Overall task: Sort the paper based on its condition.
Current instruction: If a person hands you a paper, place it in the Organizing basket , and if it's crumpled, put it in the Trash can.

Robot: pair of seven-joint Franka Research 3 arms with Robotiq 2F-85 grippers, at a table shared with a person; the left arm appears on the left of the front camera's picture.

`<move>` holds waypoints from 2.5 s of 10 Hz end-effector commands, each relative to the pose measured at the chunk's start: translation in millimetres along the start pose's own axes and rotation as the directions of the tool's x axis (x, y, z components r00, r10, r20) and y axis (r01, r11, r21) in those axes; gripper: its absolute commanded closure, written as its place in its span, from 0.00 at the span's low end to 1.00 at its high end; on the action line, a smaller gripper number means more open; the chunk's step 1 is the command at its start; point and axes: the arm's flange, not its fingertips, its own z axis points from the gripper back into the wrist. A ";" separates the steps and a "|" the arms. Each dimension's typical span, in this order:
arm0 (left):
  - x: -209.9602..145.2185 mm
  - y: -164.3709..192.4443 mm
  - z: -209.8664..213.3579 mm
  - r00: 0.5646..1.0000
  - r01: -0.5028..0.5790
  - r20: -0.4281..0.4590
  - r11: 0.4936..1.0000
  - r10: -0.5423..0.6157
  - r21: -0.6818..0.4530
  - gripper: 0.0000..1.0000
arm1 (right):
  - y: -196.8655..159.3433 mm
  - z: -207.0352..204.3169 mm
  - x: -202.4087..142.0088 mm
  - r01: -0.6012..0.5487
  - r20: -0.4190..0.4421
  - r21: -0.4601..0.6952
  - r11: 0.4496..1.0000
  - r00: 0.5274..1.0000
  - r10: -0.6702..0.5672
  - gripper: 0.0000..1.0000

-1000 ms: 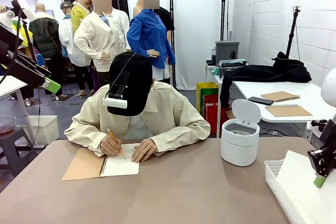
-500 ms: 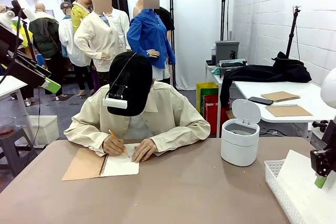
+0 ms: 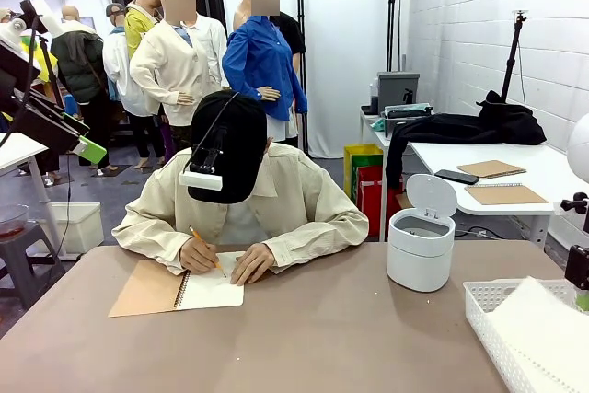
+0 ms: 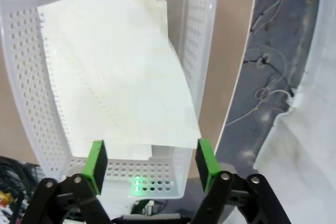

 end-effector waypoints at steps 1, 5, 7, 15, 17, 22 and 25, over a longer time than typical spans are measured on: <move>-0.1 0.5 0.3 1.000 -0.001 0.000 1.000 0.001 0.001 0.00 | 1.1 4.6 5.4 0.016 -0.027 0.009 1.000 1.000 -0.015 0.00; -0.1 0.5 0.3 1.000 -0.001 0.000 1.000 0.001 0.001 0.00 | 15.4 -8.9 -1.6 -0.012 -0.175 0.105 0.994 0.984 0.030 0.00; -0.1 0.5 0.3 1.000 -0.001 0.000 1.000 0.001 0.001 0.00 | 12.9 -8.0 1.1 -0.031 -0.120 0.042 0.999 0.992 0.035 0.00; -0.1 0.5 0.3 1.000 -0.001 0.000 1.000 0.001 0.001 0.00 | 30.4 -45.5 -19.9 -0.059 -0.257 0.059 0.997 0.964 0.072 0.00; -0.1 0.5 0.3 1.000 -0.001 0.000 1.000 0.001 0.001 0.00 | 41.4 -50.9 -29.0 -0.014 -0.355 0.169 0.986 0.932 0.075 0.00; -0.1 0.5 0.3 1.000 -0.001 0.000 1.000 0.001 0.001 0.00 | 50.3 -40.5 -26.6 -0.077 -0.291 0.183 0.980 0.948 0.128 0.00; -0.1 0.5 0.3 1.000 -0.001 0.000 1.000 0.001 0.001 0.00 | 51.1 7.2 -11.9 -0.157 -0.113 0.185 0.970 0.977 0.180 0.00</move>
